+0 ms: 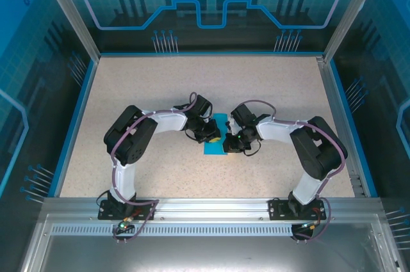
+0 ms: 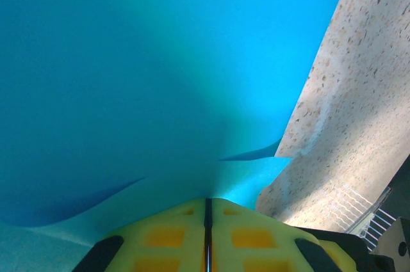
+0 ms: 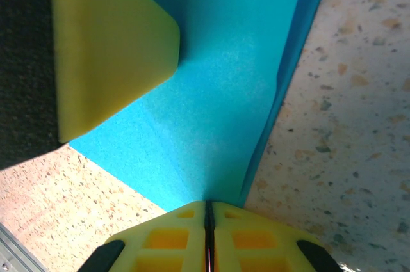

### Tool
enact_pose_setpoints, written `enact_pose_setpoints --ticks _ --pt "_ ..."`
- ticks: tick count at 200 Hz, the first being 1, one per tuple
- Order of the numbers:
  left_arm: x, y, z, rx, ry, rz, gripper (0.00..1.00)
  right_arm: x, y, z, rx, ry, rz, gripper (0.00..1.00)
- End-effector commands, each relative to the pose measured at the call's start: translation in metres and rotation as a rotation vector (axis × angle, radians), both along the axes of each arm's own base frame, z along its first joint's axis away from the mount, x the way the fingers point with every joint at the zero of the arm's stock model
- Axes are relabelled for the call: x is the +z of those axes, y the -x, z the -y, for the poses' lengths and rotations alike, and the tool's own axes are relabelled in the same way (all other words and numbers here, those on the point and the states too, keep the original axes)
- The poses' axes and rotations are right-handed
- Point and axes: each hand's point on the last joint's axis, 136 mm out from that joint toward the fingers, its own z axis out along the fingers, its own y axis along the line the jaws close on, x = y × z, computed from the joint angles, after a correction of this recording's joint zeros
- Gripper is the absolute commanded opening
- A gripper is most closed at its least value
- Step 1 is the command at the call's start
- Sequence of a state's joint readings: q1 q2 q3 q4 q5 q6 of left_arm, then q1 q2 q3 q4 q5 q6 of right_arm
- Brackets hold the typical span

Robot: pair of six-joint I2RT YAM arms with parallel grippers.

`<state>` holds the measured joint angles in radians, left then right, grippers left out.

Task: Fold a paper plane with a square sheet of paper (pick it up from the middle)
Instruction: Fold the triangle a second time at the center of the table.

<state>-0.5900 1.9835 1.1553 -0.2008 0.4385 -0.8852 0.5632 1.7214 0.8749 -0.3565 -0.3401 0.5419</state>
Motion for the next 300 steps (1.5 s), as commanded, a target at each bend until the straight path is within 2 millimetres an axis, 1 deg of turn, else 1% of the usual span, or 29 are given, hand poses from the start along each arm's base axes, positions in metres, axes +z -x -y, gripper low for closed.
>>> enact_pose_setpoints --ticks 1,11,35,54,91,117,138,149,179,194,229,246,258,274,300 --pt "-0.026 0.008 -0.017 0.031 -0.082 -0.060 0.10 -0.014 0.021 0.015 0.011 0.079 -0.070 0.10" --pt "-0.026 0.008 -0.017 0.031 -0.082 -0.060 0.10 -0.009 0.020 0.012 0.013 0.059 -0.058 0.10" --pt "-0.026 0.009 -0.017 0.030 -0.081 -0.062 0.10 0.015 0.013 -0.001 0.016 -0.036 0.005 0.09" --pt "-0.026 0.009 -0.017 0.029 -0.081 -0.060 0.10 0.022 0.013 -0.006 0.021 -0.077 0.015 0.09" --pt "-0.027 0.009 -0.017 0.032 -0.081 -0.063 0.10 0.004 0.017 -0.005 0.019 -0.047 -0.027 0.09" --pt "-0.026 0.009 -0.017 0.030 -0.080 -0.061 0.10 -0.012 0.021 0.005 -0.001 0.016 -0.062 0.08" --pt "-0.026 0.009 -0.017 0.031 -0.080 -0.061 0.10 -0.019 0.022 0.014 -0.019 0.063 -0.077 0.07" --pt "-0.026 0.009 -0.017 0.029 -0.079 -0.061 0.10 -0.013 0.020 0.012 -0.021 0.038 -0.068 0.07" --pt "-0.025 0.010 -0.017 0.030 -0.078 -0.060 0.10 0.027 0.003 -0.006 -0.030 -0.092 0.037 0.07" --pt "-0.024 0.009 -0.017 0.029 -0.077 -0.058 0.10 0.033 -0.003 -0.011 -0.042 -0.126 0.061 0.07" --pt "-0.024 0.009 -0.016 0.029 -0.074 -0.057 0.10 0.016 -0.007 -0.016 -0.053 -0.119 0.022 0.07" --pt "-0.024 0.009 -0.016 0.029 -0.074 -0.057 0.10 0.006 -0.006 -0.013 -0.059 -0.095 0.003 0.07" --pt "-0.023 0.008 -0.017 0.031 -0.072 -0.056 0.10 -0.001 -0.005 -0.008 -0.067 -0.063 -0.007 0.07" --pt "-0.023 0.008 -0.015 0.024 -0.070 -0.053 0.10 -0.014 0.000 0.004 -0.081 -0.008 -0.033 0.07" --pt "-0.016 0.003 -0.014 0.012 -0.057 -0.026 0.10 -0.029 0.009 0.020 -0.098 0.052 -0.075 0.06"
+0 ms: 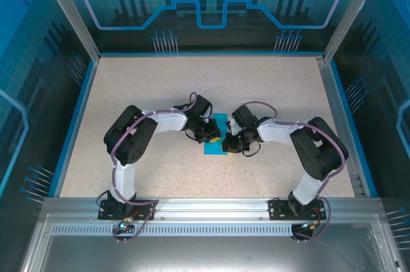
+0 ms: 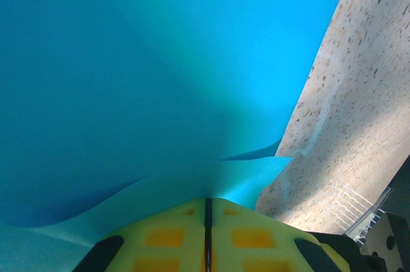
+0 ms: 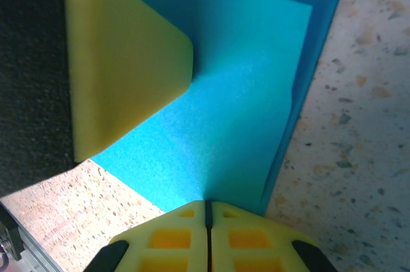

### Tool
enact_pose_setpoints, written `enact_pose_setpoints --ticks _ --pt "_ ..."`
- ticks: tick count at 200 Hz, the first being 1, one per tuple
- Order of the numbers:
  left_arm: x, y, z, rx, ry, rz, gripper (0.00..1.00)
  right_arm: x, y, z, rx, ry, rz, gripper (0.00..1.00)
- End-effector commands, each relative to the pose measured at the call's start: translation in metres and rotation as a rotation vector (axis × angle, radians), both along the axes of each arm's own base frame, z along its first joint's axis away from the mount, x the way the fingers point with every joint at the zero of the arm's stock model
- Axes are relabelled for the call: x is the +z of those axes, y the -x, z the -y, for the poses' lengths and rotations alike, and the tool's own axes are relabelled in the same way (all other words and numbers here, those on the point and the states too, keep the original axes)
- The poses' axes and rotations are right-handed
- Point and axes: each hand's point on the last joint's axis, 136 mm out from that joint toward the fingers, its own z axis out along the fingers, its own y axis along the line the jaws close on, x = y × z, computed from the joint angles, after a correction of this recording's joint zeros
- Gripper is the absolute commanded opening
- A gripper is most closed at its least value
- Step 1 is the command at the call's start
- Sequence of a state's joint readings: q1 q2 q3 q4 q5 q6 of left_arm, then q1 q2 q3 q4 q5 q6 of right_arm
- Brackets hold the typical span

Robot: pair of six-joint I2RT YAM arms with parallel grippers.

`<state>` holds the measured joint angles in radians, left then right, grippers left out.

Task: Fold a paper plane with a square sheet of paper (pick it up from the middle)
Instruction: Fold the triangle a second time at the center of the table.

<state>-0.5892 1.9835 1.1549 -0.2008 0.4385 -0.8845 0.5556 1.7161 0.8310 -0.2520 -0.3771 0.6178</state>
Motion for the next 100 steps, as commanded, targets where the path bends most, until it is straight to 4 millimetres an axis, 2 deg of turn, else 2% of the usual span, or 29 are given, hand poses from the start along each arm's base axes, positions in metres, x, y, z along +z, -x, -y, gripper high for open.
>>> enact_pose_setpoints --ticks 1,30,52,100 --pt "-0.015 0.003 -0.014 0.011 -0.056 -0.024 0.10 -0.029 0.013 0.027 -0.035 0.116 -0.079 0.06" --pt "0.002 -0.010 -0.012 -0.038 -0.017 0.054 0.11 -0.034 0.019 0.034 -0.041 0.133 -0.102 0.07" --pt "0.004 -0.016 -0.018 -0.051 -0.011 0.089 0.12 -0.037 0.021 0.038 -0.046 0.145 -0.120 0.06" --pt "-0.014 -0.019 -0.029 -0.082 -0.022 0.133 0.12 -0.043 0.024 0.043 -0.056 0.158 -0.148 0.06"
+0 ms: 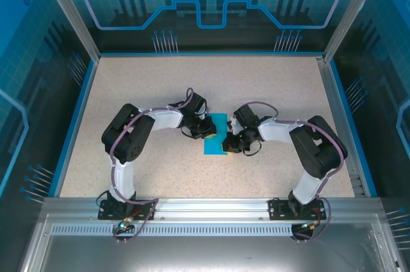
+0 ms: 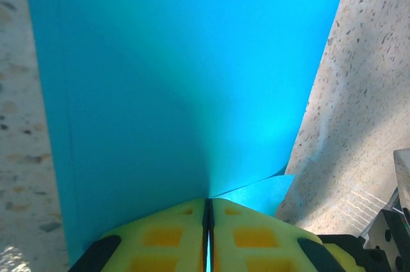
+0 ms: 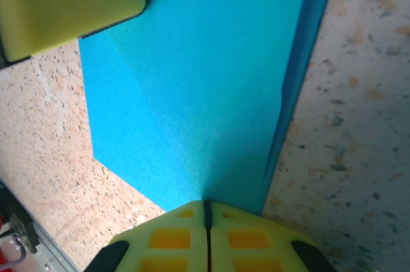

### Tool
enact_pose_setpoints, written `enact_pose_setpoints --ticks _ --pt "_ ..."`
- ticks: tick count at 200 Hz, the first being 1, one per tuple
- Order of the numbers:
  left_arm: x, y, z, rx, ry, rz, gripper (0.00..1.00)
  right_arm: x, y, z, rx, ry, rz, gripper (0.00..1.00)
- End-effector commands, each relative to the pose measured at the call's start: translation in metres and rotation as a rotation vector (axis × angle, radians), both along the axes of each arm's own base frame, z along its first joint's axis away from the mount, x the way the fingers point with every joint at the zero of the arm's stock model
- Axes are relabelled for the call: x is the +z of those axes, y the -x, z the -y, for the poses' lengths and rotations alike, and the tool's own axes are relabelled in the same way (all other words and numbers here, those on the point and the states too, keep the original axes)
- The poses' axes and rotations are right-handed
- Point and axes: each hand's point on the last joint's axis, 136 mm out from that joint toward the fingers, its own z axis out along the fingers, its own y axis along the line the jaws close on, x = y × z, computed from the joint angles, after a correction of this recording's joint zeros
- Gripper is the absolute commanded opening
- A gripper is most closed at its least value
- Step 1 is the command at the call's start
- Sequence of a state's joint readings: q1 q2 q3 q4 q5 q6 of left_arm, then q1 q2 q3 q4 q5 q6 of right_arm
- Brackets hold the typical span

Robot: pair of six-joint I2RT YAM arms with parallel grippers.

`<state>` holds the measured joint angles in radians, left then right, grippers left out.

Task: Fold a paper plane with a square sheet of paper (pick it up from the middle)
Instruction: Fold the triangle a second time at the center of the table.

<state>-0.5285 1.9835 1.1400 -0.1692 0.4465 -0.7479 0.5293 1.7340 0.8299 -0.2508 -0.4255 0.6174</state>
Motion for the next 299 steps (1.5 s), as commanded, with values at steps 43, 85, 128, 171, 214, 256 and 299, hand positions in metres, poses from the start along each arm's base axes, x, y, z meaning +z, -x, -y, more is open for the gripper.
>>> enact_pose_setpoints --ticks 43,85,128,171,214,256,299 --pt "-0.023 -0.004 -0.026 -0.021 -0.063 0.050 0.11 -0.042 0.027 0.044 -0.050 0.189 -0.125 0.06" --pt "-0.032 -0.005 -0.036 -0.007 -0.075 0.027 0.11 -0.015 0.011 0.031 -0.073 0.057 -0.099 0.06" --pt "-0.038 0.002 -0.034 -0.002 -0.061 0.003 0.10 0.068 -0.044 -0.003 -0.066 -0.099 0.116 0.07" --pt "-0.039 0.002 -0.031 0.000 -0.052 -0.004 0.10 0.045 -0.043 -0.013 -0.047 -0.045 0.082 0.07" --pt "-0.039 0.004 -0.027 -0.010 -0.038 -0.010 0.10 0.017 -0.024 -0.015 -0.004 -0.001 0.002 0.07" --pt "-0.030 0.001 -0.020 -0.033 -0.007 0.008 0.11 -0.007 -0.009 0.000 0.004 0.076 -0.055 0.07" --pt "0.010 -0.015 -0.005 -0.068 0.069 0.093 0.16 -0.019 -0.009 0.012 -0.026 0.122 -0.069 0.06"
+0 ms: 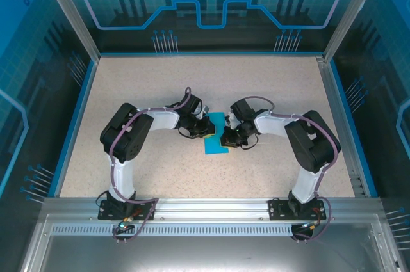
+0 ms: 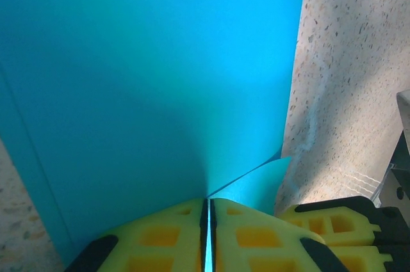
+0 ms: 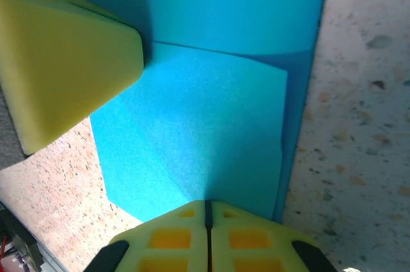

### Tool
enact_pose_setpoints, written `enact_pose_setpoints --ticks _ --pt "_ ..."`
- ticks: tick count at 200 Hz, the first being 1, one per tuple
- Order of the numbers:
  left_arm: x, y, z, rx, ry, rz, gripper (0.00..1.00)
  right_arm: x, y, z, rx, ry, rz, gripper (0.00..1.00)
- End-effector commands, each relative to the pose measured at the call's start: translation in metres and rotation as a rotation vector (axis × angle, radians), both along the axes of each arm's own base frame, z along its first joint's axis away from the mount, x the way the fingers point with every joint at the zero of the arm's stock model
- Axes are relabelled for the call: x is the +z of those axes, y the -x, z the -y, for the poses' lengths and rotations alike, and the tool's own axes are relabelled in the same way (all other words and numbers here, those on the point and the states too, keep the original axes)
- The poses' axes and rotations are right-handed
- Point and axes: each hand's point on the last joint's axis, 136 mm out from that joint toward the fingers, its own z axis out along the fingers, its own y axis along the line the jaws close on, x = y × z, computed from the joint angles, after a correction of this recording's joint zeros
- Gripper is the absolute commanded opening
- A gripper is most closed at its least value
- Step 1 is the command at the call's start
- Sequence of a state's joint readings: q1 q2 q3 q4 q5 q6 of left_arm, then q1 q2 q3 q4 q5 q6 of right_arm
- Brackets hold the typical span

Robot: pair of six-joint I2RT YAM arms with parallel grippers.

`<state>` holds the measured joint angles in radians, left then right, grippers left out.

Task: Fold a paper plane with a square sheet of paper (pick it up from the middle)
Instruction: Fold the triangle a second time at the center of the table.

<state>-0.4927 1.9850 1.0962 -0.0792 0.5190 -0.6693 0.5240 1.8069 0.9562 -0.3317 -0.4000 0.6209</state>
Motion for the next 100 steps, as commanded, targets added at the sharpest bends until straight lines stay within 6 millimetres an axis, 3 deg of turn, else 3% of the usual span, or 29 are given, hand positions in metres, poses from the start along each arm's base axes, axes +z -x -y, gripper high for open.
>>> enact_pose_setpoints --ticks 1,24,43,100 --pt "0.011 -0.010 -0.002 -0.011 0.002 0.035 0.17 -0.023 0.013 0.018 -0.011 0.088 -0.057 0.06" --pt "0.037 -0.011 0.008 -0.021 0.067 0.082 0.22 -0.026 0.014 0.019 -0.021 0.091 -0.066 0.06" --pt "0.043 0.000 0.012 -0.032 0.081 0.093 0.23 -0.027 0.014 0.020 -0.034 0.097 -0.072 0.06" --pt "0.020 0.032 0.025 -0.045 0.071 0.012 0.14 -0.032 0.015 0.023 -0.051 0.105 -0.090 0.06"
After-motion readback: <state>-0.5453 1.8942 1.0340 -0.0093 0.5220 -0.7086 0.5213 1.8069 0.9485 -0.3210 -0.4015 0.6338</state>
